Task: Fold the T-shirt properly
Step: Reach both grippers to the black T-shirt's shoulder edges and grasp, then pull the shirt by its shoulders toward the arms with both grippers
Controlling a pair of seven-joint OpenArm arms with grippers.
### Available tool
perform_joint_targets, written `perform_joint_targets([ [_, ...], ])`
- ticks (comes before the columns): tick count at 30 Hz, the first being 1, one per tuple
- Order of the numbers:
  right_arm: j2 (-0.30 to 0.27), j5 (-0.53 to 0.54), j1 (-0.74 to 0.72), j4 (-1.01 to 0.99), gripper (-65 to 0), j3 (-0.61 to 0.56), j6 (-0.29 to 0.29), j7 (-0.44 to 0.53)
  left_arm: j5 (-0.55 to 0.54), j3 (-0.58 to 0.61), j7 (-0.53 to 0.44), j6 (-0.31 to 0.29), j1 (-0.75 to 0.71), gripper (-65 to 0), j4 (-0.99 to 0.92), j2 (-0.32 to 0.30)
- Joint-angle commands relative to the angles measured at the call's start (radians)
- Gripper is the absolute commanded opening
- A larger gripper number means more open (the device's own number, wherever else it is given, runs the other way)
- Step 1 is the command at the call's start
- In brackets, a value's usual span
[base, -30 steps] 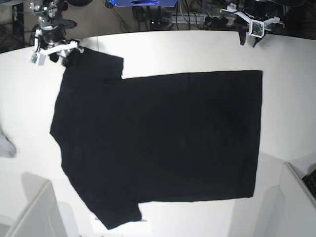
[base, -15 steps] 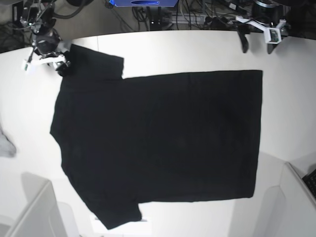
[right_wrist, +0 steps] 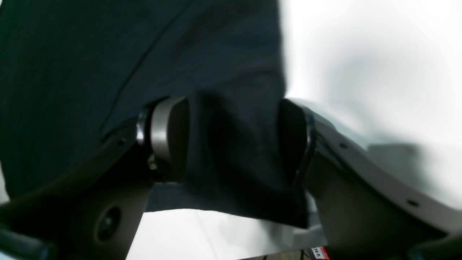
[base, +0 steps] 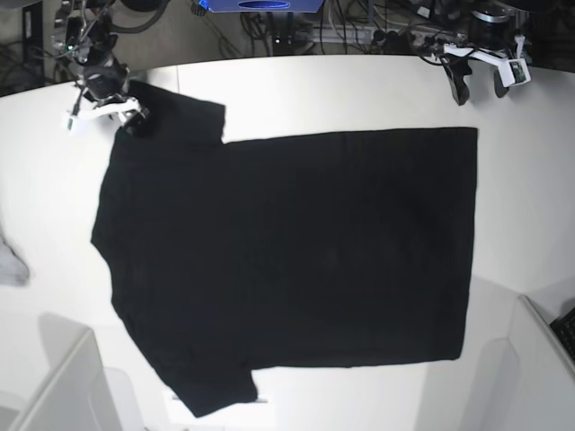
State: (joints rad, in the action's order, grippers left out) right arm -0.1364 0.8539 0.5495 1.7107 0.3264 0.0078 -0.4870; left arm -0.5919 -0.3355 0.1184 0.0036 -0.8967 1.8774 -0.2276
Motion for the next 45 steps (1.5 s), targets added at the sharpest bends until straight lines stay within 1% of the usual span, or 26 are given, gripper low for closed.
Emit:
perform_joint_targets([
  [1, -0.006, -0.003, 0.01, 0.005, -28.2, -0.002, -0.007, -0.017, -0.035, -0.009, 0.005, 0.002, 0.007, -18.3, 0.009, -0.014],
  [3, -0.006, -0.003, 0.01, 0.005, -28.2, -0.006, -0.007, -0.025, -0.063, -0.035, 0.079, 0.002, 0.029, -22.2, 0.004, -0.023],
  [4, -0.006, -0.003, 0.01, 0.005, -28.2, -0.006, -0.007, -0.032, -0.063, -0.047, 0.109, 0.002, 0.047, -26.0, 0.004, -0.019],
  [6, -0.007, -0.003, 0.008, 0.005, -28.5, -0.006, -0.007, -0.039, -0.061, -0.081, 0.157, 0.002, 0.086, -35.9, 0.0, -0.014],
  [7, -0.007, -0.003, 0.008, 0.005, -29.7, -0.006, -0.007, -0.04, -0.063, -0.093, 0.175, 0.002, 0.1, -40.3, 0.0, -0.014],
  [9, -0.007, -0.005, 0.004, -0.001, -35.6, -0.006, -0.007, -0.046, -0.067, -0.106, 0.197, 0.002, 0.121, -47.4, 0.0, -0.014],
  [10, -0.007, -0.005, 0.002, -0.01, -39.9, -0.006, -0.007, -0.046, -0.067, -0.11, 0.205, 0.002, 0.13, -50.0, 0.0, -0.014],
  [11, -0.007, -0.005, -0.001, -0.019, -43.7, -0.006, -0.007, -0.046, -0.067, -0.11, 0.205, 0.002, 0.139, -51.2, 0.0, -0.016],
  [13, -0.009, -0.005, -0.015, -0.048, -52.7, -0.005, -0.007, -0.046, -0.067, -0.11, 0.205, 0.002, 0.147, -49.7, 0.0, -0.017],
  [15, -0.009, -0.005, -0.019, -0.07, -61.8, 0.001, -0.006, -0.046, -0.069, -0.11, 0.206, 0.002, 0.149, -45.1, 0.0, -0.017],
  [16, -0.009, -0.005, -0.019, -0.077, -65.0, 0.003, -0.006, -0.045, -0.07, -0.11, 0.206, 0.002, 0.149, -42.5, 0.0, -0.016],
  [20, -0.009, -0.005, -0.019, -0.087, -65.0, 0.003, -0.006, -0.045, -0.07, -0.109, 0.206, 0.002, 0.149, -30.6, 0.0, -0.014],
  [22, -0.009, -0.005, -0.019, -0.087, -65.0, 0.003, -0.006, -0.045, -0.07, -0.107, 0.206, 0.002, 0.15, -24.0, 0.0, -0.014],
  [24, -0.009, -0.005, -0.019, -0.085, -65.0, 0.0, -0.006, -0.045, -0.07, -0.107, 0.206, 0.002, 0.156, -15.1, 0.0, -0.016],
  [26, -0.009, -0.005, -0.019, -0.085, -65.0, -0.002, -0.006, -0.045, -0.07, -0.106, 0.208, 0.002, 0.17, -9.7, -0.014, -0.016],
  [27, -0.009, -0.005, -0.019, -0.085, -65.0, -0.002, -0.006, -0.045, -0.07, -0.106, 0.208, 0.002, 0.178, -9.2, -0.029, -0.016],
  [30, -0.009, -0.005, -0.018, -0.085, -65.0, 0.001, -0.006, -0.045, -0.072, -0.101, 0.217, 0.002, 0.221, -11.0, -0.092, -0.016],
  [36, -0.009, -0.005, -0.016, -0.085, -65.0, 0.003, -0.006, -0.045, -0.072, -0.103, 0.378, 0.0, 0.328, -11.0, -0.16, -0.013],
  [40, -0.009, -0.005, -0.015, -0.085, -65.0, 0.003, -0.006, -0.045, -0.072, -0.11, 0.429, 0.0, 0.385, -11.0, -0.181, 0.026],
  [43, -0.009, -0.005, -0.013, -0.085, -65.0, 0.003, -0.006, -0.045, -0.072, -0.103, 0.458, 0.0, 0.416, -11.0, -0.207, 0.03],
  [45, -0.009, -0.005, -0.013, -0.085, -65.0, 0.003, -0.006, -0.045, -0.072, -0.103, 0.478, 0.0, 0.434, -11.0, -0.223, 0.044],
])
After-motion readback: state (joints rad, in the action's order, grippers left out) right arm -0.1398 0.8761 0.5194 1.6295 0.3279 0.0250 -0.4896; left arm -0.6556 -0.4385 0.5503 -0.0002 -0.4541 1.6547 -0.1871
